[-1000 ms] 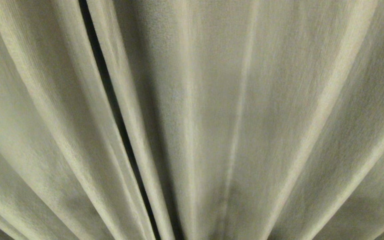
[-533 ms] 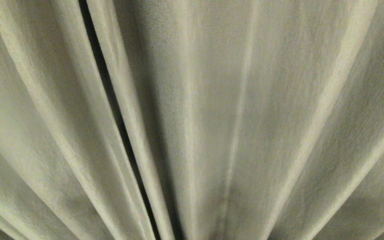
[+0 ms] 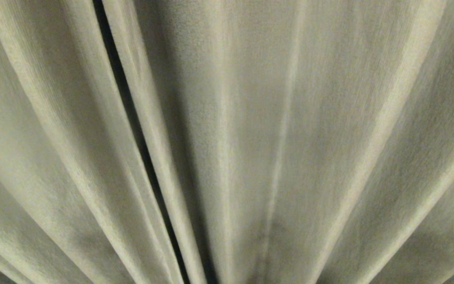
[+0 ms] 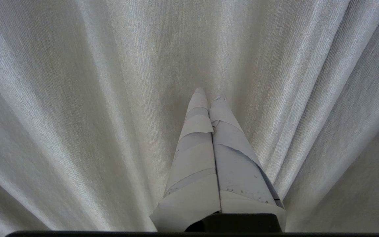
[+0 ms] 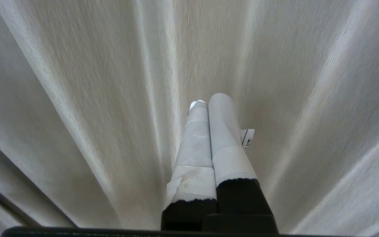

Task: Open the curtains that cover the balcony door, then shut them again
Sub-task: Pull the outer curtains open on both sides

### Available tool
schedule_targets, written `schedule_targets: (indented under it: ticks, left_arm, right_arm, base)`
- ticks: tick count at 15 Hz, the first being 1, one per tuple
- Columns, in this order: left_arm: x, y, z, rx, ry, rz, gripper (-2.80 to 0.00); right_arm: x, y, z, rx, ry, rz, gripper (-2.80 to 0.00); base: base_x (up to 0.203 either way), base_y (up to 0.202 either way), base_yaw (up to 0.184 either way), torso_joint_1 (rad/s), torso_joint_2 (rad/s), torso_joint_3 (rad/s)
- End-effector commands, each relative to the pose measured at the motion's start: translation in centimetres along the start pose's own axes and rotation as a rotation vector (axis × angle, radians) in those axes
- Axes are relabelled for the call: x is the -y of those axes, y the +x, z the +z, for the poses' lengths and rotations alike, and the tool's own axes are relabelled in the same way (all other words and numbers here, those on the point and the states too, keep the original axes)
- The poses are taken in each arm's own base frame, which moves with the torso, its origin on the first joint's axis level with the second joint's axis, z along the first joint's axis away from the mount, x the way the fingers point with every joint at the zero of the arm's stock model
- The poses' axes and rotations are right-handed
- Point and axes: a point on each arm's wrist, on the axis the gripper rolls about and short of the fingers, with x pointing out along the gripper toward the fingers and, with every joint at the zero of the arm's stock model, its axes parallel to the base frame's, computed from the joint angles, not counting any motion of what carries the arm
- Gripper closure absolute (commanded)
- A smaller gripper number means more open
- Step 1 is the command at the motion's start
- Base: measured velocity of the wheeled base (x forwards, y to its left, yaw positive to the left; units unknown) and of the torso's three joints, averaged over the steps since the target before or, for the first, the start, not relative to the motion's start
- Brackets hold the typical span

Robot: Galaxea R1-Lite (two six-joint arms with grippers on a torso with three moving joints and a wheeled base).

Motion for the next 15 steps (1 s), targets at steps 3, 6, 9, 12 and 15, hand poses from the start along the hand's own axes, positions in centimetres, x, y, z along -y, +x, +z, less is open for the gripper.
schedule_targets:
  ticks: [3, 6, 9, 12, 15]
  left_arm:
    - [0.0, 0.0, 0.0, 0.001, 0.0, 0.001, 0.0]
    - [0.0, 0.0, 0.0, 0.001, 0.0, 0.001, 0.0]
    - [0.0, 0.0, 0.0, 0.001, 0.0, 0.001, 0.0]
    - [0.0, 0.0, 0.0, 0.001, 0.0, 0.001, 0.0]
    - [0.0, 0.0, 0.0, 0.001, 0.0, 0.001, 0.0]
  right_arm:
    - [-0.1, 0.0, 0.2, 0.018, -0.076, 0.034, 0.0]
    - [-0.4, -0.8, 2.6, 0.097, -0.1, 0.173, 0.0]
    - [-0.6, -0.9, 5.9, 0.095, -0.106, 0.312, 0.0]
    - [-0.6, 0.6, 9.4, 0.055, -0.098, 0.404, 0.0]
    - [-0.9, 3.9, 13.4, 0.047, -0.096, 0.523, 0.0]
  base:
    - [0.0, 0.0, 0.0, 0.0, 0.0, 0.0]
    - [0.0, 0.0, 0.0, 0.0, 0.0, 0.0]
    - [0.0, 0.0, 0.0, 0.0, 0.0, 0.0]
    - [0.0, 0.0, 0.0, 0.0, 0.0, 0.0]
    - [0.0, 0.0, 0.0, 0.0, 0.0, 0.0]
